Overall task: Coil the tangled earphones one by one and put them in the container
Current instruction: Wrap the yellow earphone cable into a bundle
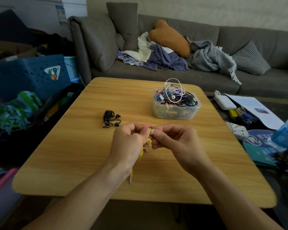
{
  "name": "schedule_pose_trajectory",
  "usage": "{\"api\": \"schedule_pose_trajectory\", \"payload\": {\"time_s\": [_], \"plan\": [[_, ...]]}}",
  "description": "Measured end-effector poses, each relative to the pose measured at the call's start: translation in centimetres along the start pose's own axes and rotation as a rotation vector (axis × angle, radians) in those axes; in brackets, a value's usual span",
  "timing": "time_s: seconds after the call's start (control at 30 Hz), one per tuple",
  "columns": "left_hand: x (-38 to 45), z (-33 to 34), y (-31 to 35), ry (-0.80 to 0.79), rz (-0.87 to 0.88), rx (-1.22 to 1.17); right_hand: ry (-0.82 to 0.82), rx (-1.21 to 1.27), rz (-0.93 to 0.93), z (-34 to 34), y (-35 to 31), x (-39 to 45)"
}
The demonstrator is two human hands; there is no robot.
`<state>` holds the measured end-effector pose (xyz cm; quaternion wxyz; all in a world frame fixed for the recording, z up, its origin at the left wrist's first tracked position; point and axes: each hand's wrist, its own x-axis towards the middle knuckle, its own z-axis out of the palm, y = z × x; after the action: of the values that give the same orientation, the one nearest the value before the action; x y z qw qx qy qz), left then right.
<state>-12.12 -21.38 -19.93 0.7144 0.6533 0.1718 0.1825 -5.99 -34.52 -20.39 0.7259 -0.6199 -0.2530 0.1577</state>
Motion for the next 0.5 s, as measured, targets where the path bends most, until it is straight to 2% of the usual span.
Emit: {"api": "schedule_pose_trajectory", "payload": {"time_s": [0.1,0.2,0.5], "plan": [[-0.03,0.14,-0.09,0.034,0.084,0.074,0.016,-0.021,-0.03,0.21,0.13,0.03],[-0.1,0.15,-0.14,0.042,0.074,0.073,0.033,-0.078,-0.062,0.3,0.21,0.02],[-0.13,-0.7,0.57,-0.093,-0.232,-0.142,-0.032,-0.35,-0.182,-0.31,-0.05,0.51]]}}
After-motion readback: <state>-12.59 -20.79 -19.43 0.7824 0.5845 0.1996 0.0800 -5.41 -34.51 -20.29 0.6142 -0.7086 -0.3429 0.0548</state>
